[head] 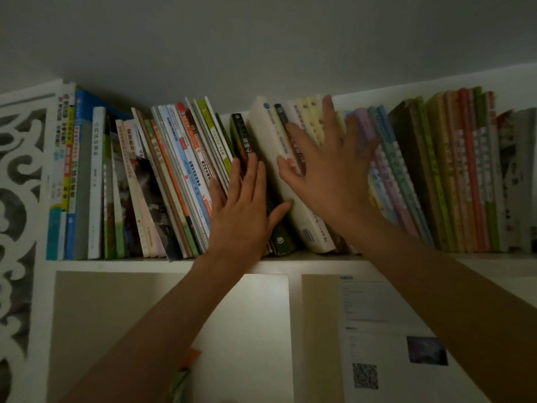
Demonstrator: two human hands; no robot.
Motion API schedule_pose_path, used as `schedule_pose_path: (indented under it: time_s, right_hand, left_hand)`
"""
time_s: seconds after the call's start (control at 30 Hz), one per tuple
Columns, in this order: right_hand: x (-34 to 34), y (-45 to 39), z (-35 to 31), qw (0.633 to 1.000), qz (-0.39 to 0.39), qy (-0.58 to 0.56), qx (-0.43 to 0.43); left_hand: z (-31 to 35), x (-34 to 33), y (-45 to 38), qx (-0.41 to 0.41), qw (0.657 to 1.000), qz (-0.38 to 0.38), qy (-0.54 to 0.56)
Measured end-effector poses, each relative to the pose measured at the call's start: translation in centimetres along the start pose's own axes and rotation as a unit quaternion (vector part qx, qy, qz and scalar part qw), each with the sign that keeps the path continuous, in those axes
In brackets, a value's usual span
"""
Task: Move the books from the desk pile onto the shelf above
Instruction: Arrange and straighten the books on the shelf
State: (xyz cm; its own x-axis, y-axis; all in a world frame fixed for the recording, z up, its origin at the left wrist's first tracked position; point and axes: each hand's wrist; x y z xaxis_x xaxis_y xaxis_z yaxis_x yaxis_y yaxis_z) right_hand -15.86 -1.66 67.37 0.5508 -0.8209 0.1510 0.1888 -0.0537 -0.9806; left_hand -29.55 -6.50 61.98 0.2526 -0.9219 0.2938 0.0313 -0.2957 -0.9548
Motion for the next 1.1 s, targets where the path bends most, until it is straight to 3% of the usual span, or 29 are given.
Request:
schedule_pose_path:
  time_s: [0.07,0.23,0.37,0.5,0.7,0.8,0.93,1.1]
  right_hand:
    - [-0.2,0.2,-1.1,1.000,-0.007,0.006,0.030]
    - [-0.6,0.2,-1.5,0.999,0.010,0.014,0.033]
    - [-0.9,0.6,-1.6,0.998,0.000,0.045,0.040]
    - [1.1,1.4,-0.7,0.997,-0.005,-0.025,0.079]
    - [7.5,7.4,7.9,0.983,0.150,-0.071,-0.079]
    - [10.5,10.0,14.8,0.979,0.085,-0.048,-0.177]
    - [14.9,12.1,24.3,0.975,0.010,-0.019,-0.223]
    - [18.5,11.8,33.9,0.930,-0.120,-0.031,-0.345]
  left_hand:
    - [-0.3,-0.1,-0.1,-0.002,1.000,0.000,0.028]
    - [-1.1,1.1,2.4,0.021,0.969,0.008,0.245]
    - [-2.1,1.7,4.0,0.020,0.947,0.039,0.319]
    - [0.0,3.0,3.8,0.023,0.917,0.071,0.393]
    - [8.3,4.1,2.7,-0.039,0.896,0.062,0.439]
    - [14.3,4.5,1.8,-0.094,0.888,0.040,0.447]
    - [22.3,4.4,0.3,-0.184,0.872,0.002,0.453]
    - [30.2,2.5,-0.5,-0.193,0.861,-0.120,0.456]
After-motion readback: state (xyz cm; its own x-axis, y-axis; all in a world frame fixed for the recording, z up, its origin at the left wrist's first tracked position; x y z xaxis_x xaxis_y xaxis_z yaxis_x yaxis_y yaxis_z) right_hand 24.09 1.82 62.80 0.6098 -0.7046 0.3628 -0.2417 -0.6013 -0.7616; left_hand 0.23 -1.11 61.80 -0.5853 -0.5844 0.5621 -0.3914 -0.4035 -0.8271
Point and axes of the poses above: each hand's wrist, its own y-axis away from the middle knuckle, its own x-axis out of the back of the hand, z = x × y, and after that the axes turned 4 degrees about x, right-handed
